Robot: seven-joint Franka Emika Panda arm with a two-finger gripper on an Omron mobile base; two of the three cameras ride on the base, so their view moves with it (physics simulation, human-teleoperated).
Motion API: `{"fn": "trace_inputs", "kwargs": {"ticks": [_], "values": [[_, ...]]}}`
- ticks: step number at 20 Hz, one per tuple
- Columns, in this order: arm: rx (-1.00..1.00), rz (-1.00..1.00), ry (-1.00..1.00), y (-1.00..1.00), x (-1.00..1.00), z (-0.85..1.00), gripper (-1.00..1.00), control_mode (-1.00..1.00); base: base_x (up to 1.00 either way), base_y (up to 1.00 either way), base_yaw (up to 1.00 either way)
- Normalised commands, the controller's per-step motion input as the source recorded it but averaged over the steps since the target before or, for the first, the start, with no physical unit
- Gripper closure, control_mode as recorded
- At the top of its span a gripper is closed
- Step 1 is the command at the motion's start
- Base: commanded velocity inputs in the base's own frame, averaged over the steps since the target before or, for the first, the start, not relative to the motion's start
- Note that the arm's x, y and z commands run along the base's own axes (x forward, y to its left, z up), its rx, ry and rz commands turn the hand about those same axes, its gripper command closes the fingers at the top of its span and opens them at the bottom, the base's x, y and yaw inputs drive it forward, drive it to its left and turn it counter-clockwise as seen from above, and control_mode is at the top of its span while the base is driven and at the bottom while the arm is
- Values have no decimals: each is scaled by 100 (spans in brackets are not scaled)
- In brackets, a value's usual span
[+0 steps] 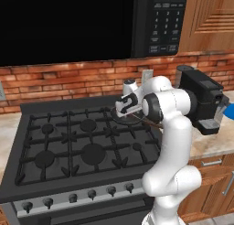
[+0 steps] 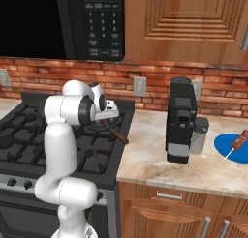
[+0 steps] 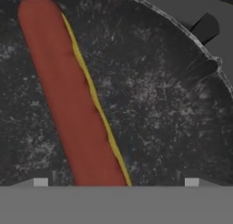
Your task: Place the cold items (eggplant and lime) from the fridge in one tupperware on the dining counter. Place the warm items (hot dog and kebab skewer) in the stove area in another tupperware.
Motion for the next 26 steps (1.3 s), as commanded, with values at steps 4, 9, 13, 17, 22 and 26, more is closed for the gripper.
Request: {"fn": "trace_inputs", "kwargs": {"ticks": [4,9,13,17,22,26], "values": [[0,0,0,2,26,-22,-100,-100,0,0,0],[0,0,0,4,19,-21,100,-100,0,0,0],[0,0,0,0,3,-16,100,-100,0,0,0],[0,1,-7,-2,-5,-3,100,-100,0,0,0],[2,4,-18,-2,-30,9,100,-100,0,0,0],[2,2,-19,0,-49,26,100,-100,0,0,0]]}}
